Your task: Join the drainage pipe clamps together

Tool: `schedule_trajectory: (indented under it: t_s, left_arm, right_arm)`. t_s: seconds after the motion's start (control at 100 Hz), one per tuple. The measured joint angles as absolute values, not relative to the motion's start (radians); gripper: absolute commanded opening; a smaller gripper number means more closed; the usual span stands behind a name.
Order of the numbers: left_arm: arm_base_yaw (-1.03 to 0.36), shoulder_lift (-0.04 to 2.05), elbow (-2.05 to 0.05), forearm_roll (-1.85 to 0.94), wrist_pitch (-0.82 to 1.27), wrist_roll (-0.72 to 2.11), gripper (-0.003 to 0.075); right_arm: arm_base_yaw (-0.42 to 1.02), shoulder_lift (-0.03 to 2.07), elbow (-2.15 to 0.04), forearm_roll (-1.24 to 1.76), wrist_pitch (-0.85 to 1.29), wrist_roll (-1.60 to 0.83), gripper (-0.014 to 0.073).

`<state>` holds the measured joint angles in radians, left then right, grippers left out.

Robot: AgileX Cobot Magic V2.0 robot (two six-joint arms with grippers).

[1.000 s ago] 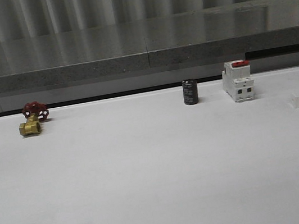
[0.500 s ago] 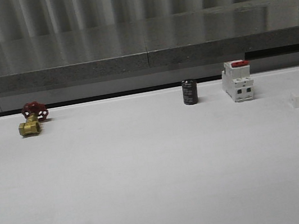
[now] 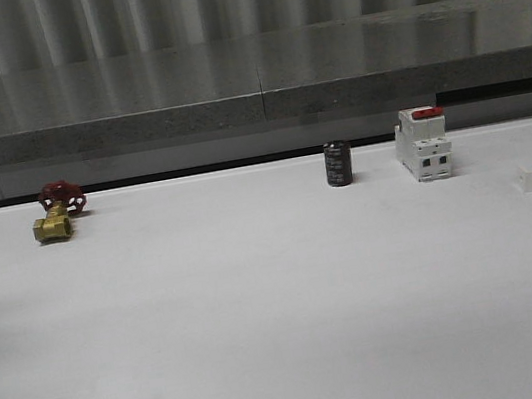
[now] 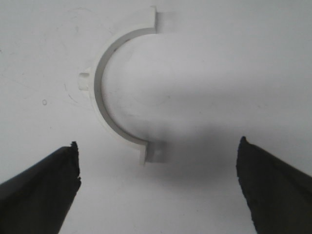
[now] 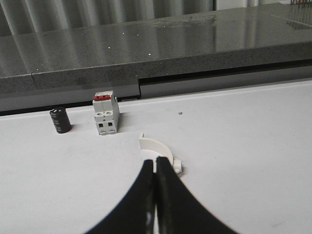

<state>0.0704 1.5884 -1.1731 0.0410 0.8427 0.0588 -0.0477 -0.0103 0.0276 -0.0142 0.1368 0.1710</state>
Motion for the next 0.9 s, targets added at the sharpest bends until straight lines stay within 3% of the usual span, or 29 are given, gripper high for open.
schedule_trajectory:
  t_s: [0.38,0.9]
  left_arm:
    - [0.261,1.831,-1.298,-0.112,0.811,0.254,0.0617]
    - [0.271,2.011,-1.385,-0.121,0.738,0.319,0.0617]
  right_arm:
    - [-0.048,-0.010,0.028,-0.014,0.137,0.171,-0.0069]
    - [-0.048,-0.010,0.028,-0.014,0.137,0.171,-0.0069]
